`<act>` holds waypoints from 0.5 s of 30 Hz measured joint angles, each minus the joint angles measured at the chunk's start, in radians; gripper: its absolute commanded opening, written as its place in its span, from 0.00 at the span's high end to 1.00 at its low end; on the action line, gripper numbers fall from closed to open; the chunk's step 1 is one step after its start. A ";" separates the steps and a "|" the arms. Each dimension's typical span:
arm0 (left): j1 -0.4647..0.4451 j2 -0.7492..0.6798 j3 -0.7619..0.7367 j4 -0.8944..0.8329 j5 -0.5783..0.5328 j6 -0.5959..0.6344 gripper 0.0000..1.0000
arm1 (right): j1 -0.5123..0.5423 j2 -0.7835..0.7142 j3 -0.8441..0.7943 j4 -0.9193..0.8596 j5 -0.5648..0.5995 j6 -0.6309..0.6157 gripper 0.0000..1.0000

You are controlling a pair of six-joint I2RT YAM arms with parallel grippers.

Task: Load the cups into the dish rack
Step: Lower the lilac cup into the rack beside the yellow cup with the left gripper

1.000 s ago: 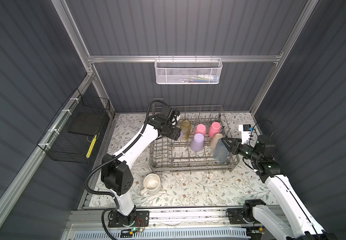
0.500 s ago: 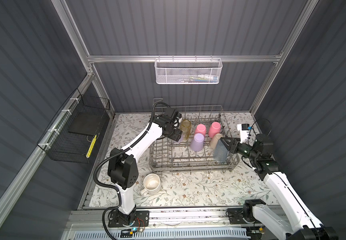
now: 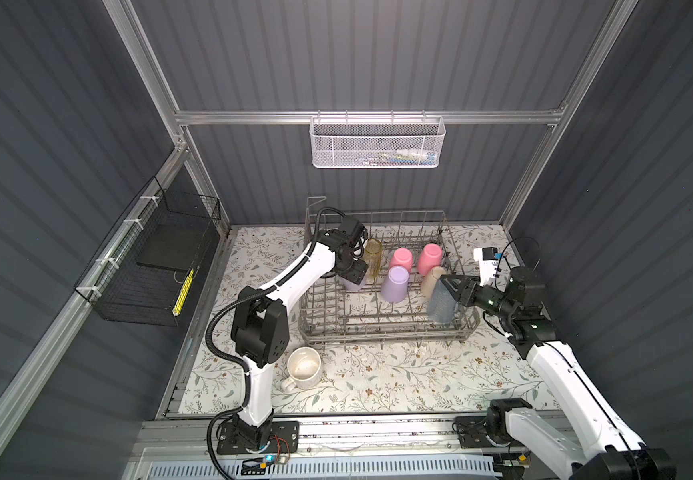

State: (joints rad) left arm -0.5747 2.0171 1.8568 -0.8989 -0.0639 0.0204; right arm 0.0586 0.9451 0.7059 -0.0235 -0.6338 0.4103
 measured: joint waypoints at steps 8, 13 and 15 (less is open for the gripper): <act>-0.010 0.053 0.026 -0.013 -0.010 0.000 0.68 | 0.000 0.010 0.000 0.000 -0.005 0.000 0.60; -0.021 0.058 0.034 -0.018 -0.015 0.000 0.67 | 0.000 0.010 0.000 0.000 -0.006 0.000 0.60; -0.023 0.058 0.035 -0.018 -0.016 -0.001 0.62 | 0.000 0.010 0.000 0.000 -0.006 0.000 0.60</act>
State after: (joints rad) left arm -0.5972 2.0754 1.8923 -0.9173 -0.0803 0.0196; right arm 0.0586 0.9550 0.7059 -0.0235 -0.6403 0.4103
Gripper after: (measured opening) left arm 0.717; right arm 0.400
